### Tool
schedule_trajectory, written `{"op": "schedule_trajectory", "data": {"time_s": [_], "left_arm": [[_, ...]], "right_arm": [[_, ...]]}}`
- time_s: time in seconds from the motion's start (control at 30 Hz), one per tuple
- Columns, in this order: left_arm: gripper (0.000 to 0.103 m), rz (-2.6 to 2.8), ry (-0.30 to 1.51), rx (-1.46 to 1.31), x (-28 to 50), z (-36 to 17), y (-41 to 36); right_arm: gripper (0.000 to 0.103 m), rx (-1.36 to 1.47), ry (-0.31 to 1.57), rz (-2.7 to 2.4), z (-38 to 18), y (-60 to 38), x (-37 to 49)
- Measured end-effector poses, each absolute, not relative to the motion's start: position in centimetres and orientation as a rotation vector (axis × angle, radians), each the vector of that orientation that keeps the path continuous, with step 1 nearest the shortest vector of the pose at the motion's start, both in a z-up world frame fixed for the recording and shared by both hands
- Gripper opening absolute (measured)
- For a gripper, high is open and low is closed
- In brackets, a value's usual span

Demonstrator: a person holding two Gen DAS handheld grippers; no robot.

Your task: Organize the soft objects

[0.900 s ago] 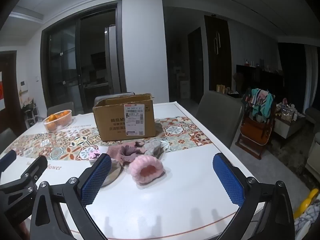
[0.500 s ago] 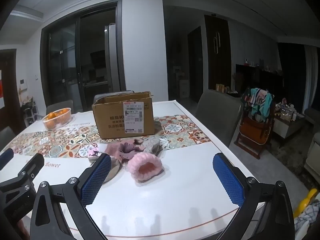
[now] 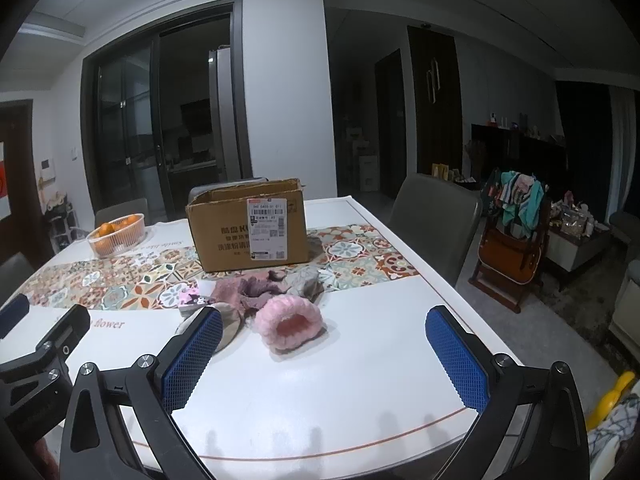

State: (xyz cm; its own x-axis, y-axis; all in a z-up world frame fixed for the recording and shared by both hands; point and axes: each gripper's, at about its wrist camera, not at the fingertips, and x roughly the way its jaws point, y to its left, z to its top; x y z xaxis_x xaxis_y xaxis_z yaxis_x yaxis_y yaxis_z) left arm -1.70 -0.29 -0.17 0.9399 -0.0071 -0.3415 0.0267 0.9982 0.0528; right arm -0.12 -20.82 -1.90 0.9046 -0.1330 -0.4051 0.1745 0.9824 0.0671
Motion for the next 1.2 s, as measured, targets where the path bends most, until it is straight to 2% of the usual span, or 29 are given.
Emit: {"op": "schedule_trajectory", "data": {"time_s": [1.2], "left_arm": [[0.103,-0.022,0.360,0.049,-2.2,-0.1,-0.2]], "right_arm": [[0.103,0.094,0.403,-0.151,-1.0,-20.4,-1.0]]}}
